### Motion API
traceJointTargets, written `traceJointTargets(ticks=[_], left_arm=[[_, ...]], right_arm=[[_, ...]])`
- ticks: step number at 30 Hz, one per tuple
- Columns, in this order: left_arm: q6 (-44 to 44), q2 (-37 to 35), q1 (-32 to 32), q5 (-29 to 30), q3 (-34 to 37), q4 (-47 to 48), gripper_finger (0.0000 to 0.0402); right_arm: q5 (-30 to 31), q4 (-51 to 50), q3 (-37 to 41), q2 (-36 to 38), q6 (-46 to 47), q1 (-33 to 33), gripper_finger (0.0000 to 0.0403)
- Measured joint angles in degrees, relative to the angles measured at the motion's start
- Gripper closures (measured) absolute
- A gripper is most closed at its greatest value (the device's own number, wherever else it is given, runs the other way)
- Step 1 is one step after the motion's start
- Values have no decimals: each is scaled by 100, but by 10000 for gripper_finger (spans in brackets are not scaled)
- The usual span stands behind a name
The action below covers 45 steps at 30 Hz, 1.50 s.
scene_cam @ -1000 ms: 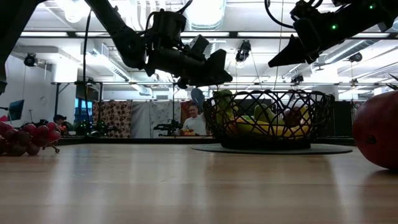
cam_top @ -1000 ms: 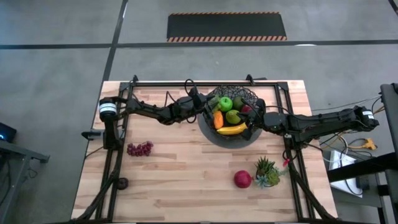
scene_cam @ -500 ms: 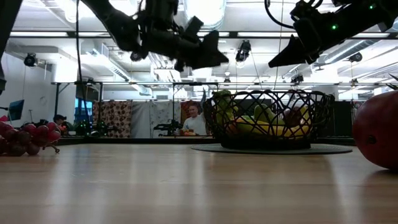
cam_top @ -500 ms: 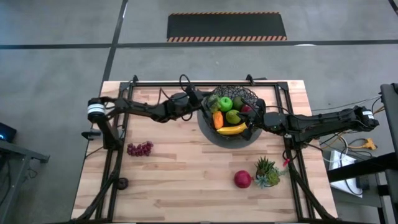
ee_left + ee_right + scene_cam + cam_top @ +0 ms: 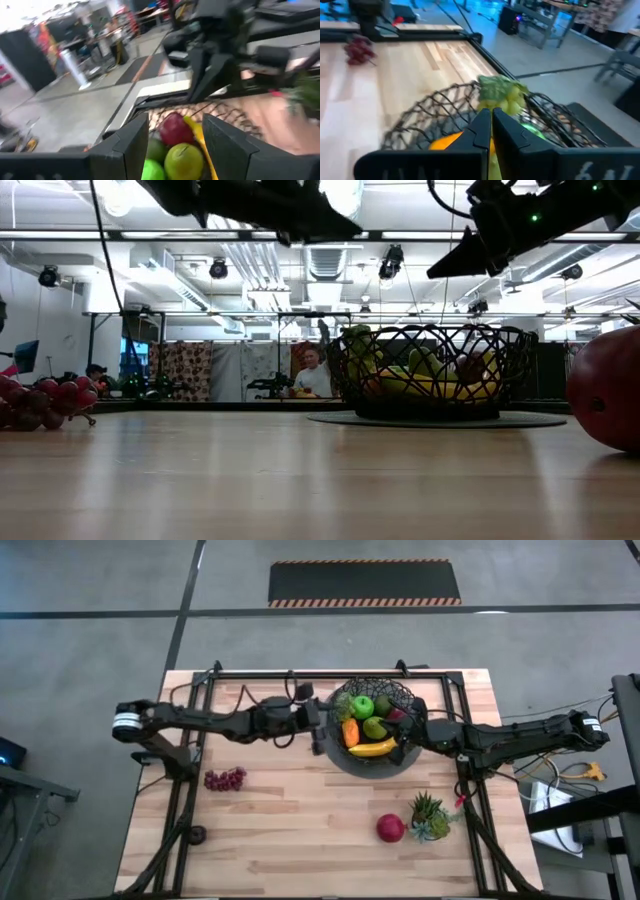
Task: Build produce basket
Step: Put the pomegranate into the wire basket
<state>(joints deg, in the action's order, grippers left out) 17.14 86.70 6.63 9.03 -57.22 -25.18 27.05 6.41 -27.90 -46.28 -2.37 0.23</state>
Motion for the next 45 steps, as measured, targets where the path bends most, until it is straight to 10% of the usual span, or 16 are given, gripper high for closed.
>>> traceJointTargets(ticks=[9,18,45], left_arm=[[277,-847,-161,-1242,824,-392,233],[274,-991,-157,-1251,1260,-1147,233],[61,-986,-155,-1219,1247,-1145,233]], right_arm=[[-1143,-5,-351,-2,107,83,394],[-2018,-326,-954,-239,928,522,394],[-1953,-7157,-5371,-3907,2971,3421,394]])
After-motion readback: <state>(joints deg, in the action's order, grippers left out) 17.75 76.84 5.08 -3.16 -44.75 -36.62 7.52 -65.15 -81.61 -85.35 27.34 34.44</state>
